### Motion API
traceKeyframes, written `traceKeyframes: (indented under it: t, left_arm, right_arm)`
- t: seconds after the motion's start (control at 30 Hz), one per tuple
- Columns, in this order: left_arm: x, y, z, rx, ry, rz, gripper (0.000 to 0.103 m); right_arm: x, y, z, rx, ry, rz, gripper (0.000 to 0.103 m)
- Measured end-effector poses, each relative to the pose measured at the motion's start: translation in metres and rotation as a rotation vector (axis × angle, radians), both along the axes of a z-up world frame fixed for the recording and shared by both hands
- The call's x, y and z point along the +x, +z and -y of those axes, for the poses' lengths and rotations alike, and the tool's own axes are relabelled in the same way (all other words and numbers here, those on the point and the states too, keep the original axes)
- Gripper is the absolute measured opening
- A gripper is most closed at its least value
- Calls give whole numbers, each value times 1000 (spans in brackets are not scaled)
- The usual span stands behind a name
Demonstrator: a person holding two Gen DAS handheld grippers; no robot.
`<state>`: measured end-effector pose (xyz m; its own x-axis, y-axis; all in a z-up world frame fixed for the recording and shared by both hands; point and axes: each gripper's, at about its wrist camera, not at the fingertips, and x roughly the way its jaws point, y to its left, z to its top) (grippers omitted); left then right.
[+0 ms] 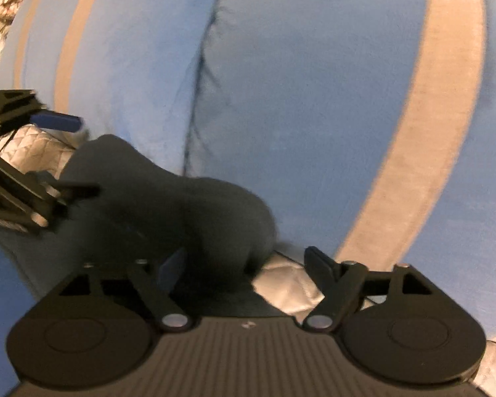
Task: Fold clothes
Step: 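Open the left gripper to release the collar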
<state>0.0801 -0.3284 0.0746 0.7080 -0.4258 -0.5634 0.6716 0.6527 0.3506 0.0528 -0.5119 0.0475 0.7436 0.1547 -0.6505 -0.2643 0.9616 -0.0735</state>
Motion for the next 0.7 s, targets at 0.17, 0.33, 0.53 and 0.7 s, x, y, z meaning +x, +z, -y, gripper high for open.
traceKeyframes:
  t: [0.17,0.33,0.53,0.7]
  left_arm:
    - [10,24,-42,6,3,-64,79]
    - [11,11,-74,92,39,-60,79]
    - [14,-14,-90,134,45,-107,79]
    - [17,-34,-103,156,55,-154,79]
  right_arm:
    - [-14,14,33,-26,-28,-19,91]
    - [-27,24,71,-13,-114,-16,92]
    - [-43,22,99,-2,-163,-10,92]
    - [-59,15,113,-10,-177,-22,93]
